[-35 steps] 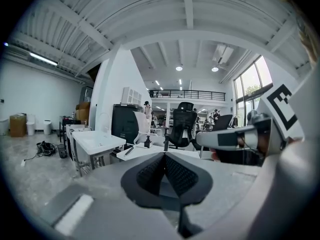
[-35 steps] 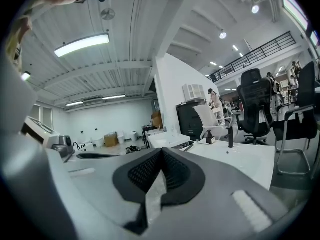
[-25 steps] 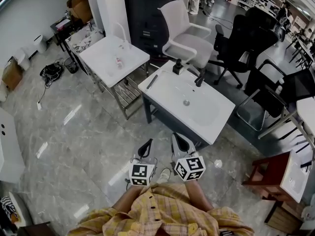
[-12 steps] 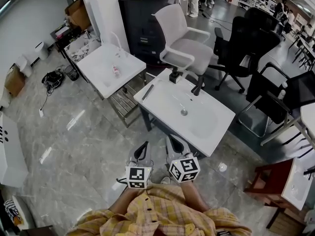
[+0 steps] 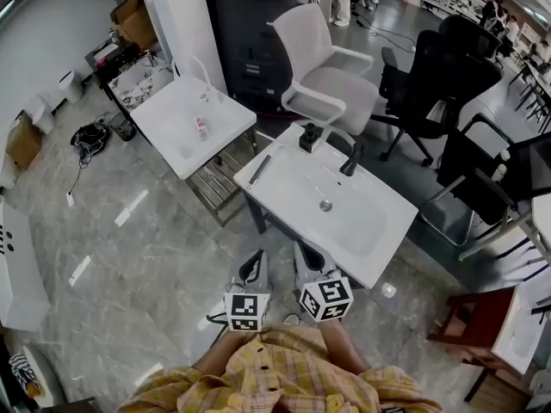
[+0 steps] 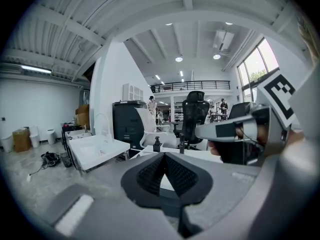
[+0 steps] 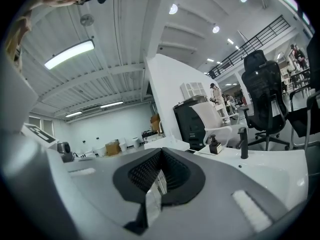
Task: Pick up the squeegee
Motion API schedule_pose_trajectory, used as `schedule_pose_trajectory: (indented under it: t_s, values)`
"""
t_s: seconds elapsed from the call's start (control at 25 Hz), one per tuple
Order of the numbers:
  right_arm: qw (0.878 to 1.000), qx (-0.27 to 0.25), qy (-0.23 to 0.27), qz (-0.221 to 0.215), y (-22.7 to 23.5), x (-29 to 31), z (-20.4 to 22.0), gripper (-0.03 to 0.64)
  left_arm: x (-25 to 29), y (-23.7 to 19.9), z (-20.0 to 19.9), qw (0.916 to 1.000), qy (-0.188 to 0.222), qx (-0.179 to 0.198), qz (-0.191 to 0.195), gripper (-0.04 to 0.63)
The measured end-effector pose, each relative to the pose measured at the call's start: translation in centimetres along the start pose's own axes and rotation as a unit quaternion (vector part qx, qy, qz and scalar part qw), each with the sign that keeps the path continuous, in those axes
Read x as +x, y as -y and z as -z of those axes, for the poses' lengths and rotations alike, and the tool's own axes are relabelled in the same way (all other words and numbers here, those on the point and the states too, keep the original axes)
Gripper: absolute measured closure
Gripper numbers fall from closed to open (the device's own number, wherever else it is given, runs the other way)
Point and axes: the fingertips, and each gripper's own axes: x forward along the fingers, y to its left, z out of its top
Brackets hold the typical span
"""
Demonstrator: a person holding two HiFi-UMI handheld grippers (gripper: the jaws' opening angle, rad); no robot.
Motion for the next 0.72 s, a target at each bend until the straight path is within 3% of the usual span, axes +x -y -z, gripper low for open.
schedule_pose_trajectory:
  t_s: [0.16,0.44,0.72]
  values:
    - [1.000,0.000,-0.007,0.004,1.2,3.0,0.0,0.627,3.0,-2.3,-0.3,0.9999,-0.002,-0.014,-0.005,0.595]
    - [1.000,-0.006,-0.009,0.018,4.0,10.6,-1.7,0.626,10.7,-6.7,-2.4,0.9995,0.002,-0.022,0.021,0.596]
    - [0.999,0.003,0.001,0.053,6.6,19.5,-5.0,0.626,18.5,-12.5,-5.6,0.9982,-0.003,-0.002,0.060,0.596]
